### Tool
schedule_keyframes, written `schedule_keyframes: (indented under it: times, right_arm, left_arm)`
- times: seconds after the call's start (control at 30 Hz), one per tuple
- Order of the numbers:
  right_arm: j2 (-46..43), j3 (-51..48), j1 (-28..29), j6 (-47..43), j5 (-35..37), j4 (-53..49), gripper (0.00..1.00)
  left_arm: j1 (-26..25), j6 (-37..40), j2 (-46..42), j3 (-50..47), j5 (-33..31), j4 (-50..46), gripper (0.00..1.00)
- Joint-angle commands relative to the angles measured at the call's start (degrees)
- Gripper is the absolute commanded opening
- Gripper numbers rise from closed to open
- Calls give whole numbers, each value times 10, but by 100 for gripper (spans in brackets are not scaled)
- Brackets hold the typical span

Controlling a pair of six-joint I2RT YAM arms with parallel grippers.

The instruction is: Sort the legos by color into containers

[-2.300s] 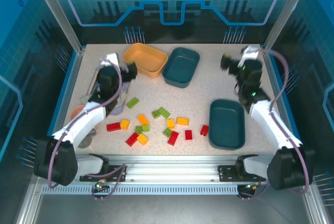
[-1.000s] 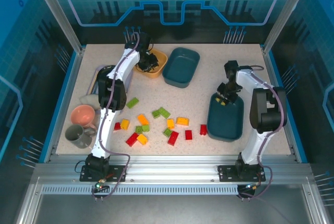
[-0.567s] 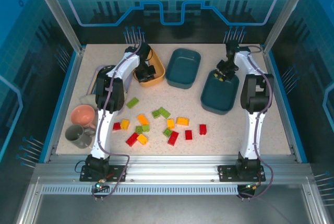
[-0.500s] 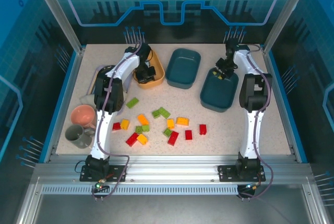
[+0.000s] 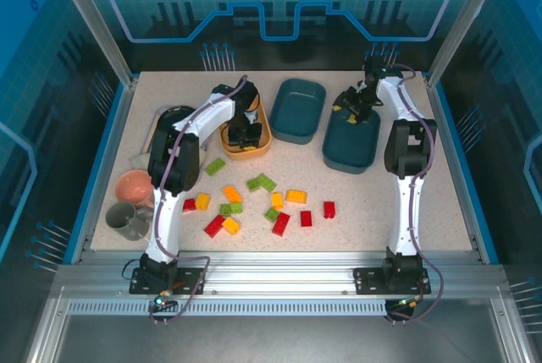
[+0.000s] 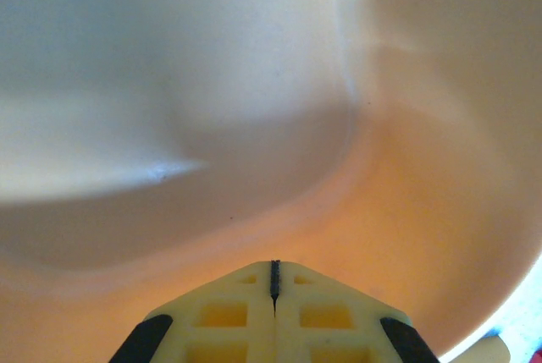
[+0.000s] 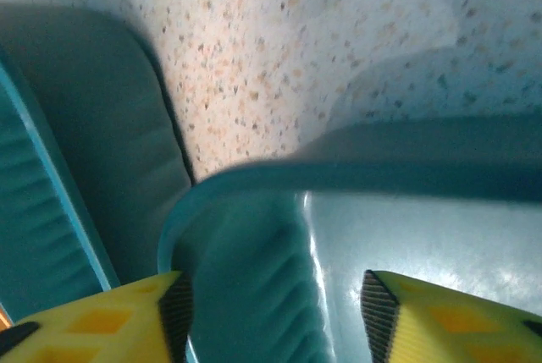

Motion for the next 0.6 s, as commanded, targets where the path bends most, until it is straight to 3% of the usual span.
schedule_keyframes:
  times: [0.0,0.2,0.3,0.43,0.57]
  right_arm:
    - [-65,-30,29,-40,-4,-14,65]
    - [-69,-54,66,-47,18,-4,71]
    - [-53,-36,78,-46,29,-21,70]
    - [-23,-7,90,-55,57,-61,60]
    - [-27,-7,104,-75,79,-73,43]
  left_arm:
    - [-2,15,-50,-5,-46,10,5]
    - [-2,-13,-83,27,-99,12,22]
    - [-1,-22,-93,35,-112,13,24]
    - [1,-34,-107,40,-116,11,26]
    - [1,-53,-130,25,-124,14,26]
